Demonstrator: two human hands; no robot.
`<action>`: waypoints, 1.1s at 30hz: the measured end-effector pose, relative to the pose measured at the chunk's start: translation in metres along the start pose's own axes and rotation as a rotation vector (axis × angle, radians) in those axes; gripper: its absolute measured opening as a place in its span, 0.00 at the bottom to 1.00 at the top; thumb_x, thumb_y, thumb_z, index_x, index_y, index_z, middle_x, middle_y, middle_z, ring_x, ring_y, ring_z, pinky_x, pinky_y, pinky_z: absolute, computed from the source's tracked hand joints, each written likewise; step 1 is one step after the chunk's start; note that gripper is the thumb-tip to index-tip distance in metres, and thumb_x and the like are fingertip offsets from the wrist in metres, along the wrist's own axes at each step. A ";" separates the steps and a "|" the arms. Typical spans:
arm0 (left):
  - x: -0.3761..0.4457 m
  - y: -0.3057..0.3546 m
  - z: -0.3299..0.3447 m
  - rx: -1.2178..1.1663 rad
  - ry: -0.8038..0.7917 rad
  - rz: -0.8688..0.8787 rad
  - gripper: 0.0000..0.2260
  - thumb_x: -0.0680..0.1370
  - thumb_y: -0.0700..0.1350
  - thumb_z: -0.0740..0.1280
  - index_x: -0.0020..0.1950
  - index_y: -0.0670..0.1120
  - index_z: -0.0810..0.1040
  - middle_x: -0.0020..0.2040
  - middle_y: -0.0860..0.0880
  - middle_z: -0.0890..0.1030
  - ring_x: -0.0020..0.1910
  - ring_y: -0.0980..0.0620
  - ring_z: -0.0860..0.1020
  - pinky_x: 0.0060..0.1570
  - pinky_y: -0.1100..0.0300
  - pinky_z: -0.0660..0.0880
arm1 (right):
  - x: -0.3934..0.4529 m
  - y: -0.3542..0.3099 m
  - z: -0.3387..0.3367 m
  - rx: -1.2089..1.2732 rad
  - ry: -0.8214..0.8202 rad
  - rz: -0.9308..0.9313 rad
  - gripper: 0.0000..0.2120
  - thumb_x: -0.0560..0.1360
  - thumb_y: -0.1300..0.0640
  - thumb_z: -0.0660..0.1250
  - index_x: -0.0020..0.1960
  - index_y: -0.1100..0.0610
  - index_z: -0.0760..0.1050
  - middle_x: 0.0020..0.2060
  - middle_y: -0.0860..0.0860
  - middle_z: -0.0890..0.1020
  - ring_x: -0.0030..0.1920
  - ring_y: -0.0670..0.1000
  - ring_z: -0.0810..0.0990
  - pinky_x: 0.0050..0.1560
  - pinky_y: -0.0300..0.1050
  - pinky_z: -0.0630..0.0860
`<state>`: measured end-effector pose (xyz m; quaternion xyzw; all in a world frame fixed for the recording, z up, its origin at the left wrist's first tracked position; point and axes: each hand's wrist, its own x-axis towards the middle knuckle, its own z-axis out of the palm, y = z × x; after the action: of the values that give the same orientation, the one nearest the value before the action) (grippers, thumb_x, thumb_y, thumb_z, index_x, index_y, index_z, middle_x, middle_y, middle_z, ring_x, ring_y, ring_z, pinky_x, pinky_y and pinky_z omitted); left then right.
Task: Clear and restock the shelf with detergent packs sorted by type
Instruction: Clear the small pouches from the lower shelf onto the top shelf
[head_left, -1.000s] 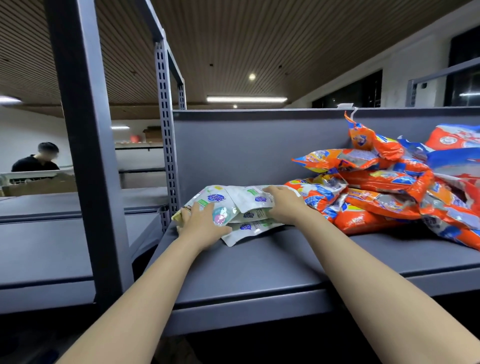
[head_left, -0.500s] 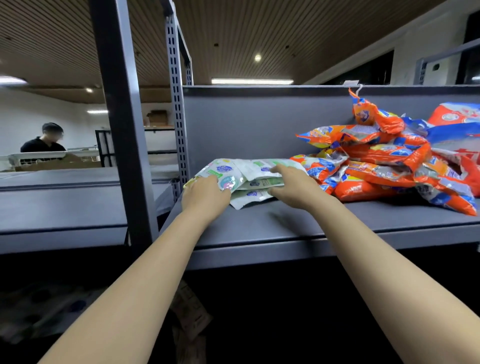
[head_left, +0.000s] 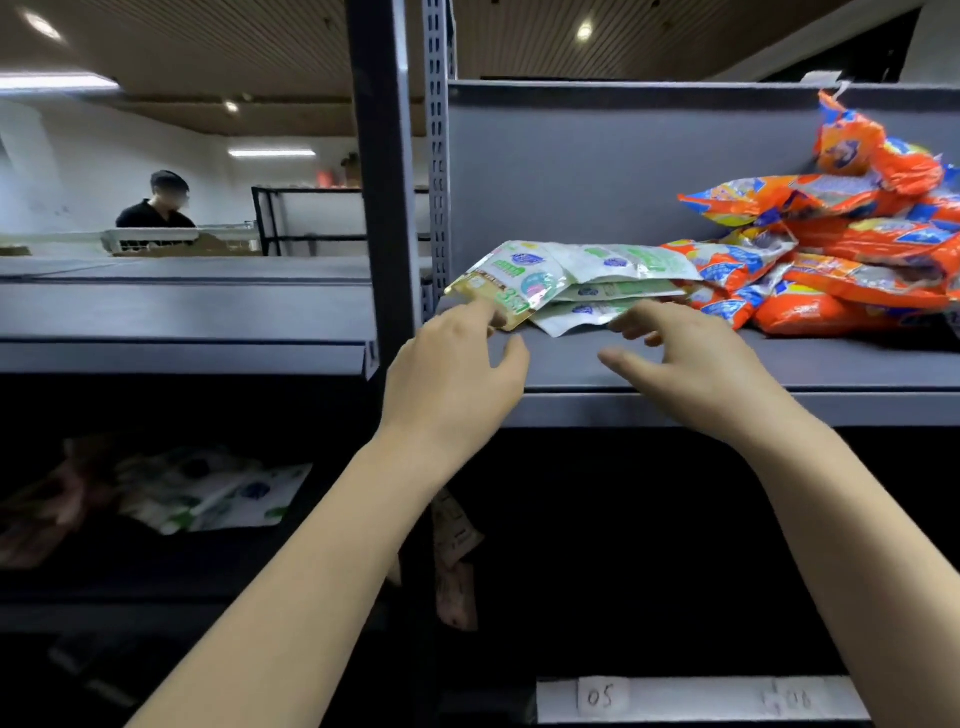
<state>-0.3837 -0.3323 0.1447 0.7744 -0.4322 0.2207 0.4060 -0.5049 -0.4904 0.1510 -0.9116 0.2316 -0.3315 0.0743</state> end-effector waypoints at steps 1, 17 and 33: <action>-0.007 -0.004 -0.008 -0.009 -0.003 0.005 0.10 0.77 0.51 0.63 0.55 0.50 0.77 0.51 0.54 0.79 0.53 0.51 0.76 0.52 0.53 0.74 | -0.005 -0.008 0.000 0.020 -0.018 0.003 0.13 0.74 0.46 0.65 0.55 0.51 0.76 0.52 0.48 0.80 0.55 0.51 0.76 0.56 0.52 0.74; -0.063 -0.222 -0.121 0.248 -0.223 -0.208 0.06 0.75 0.53 0.62 0.46 0.53 0.77 0.43 0.56 0.80 0.46 0.52 0.77 0.43 0.57 0.72 | -0.067 -0.192 0.093 0.184 -0.232 0.100 0.14 0.67 0.36 0.63 0.45 0.43 0.76 0.38 0.37 0.80 0.42 0.38 0.79 0.49 0.47 0.77; -0.066 -0.435 -0.118 0.482 -0.503 -0.287 0.12 0.76 0.54 0.61 0.55 0.50 0.75 0.54 0.49 0.79 0.53 0.45 0.77 0.45 0.58 0.73 | -0.019 -0.274 0.285 -0.015 -0.682 0.278 0.14 0.76 0.40 0.61 0.56 0.48 0.72 0.54 0.47 0.78 0.54 0.52 0.77 0.51 0.48 0.75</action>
<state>-0.0480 -0.0741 -0.0236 0.9304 -0.3411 0.0598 0.1199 -0.2334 -0.2453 0.0006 -0.9301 0.3175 0.0065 0.1846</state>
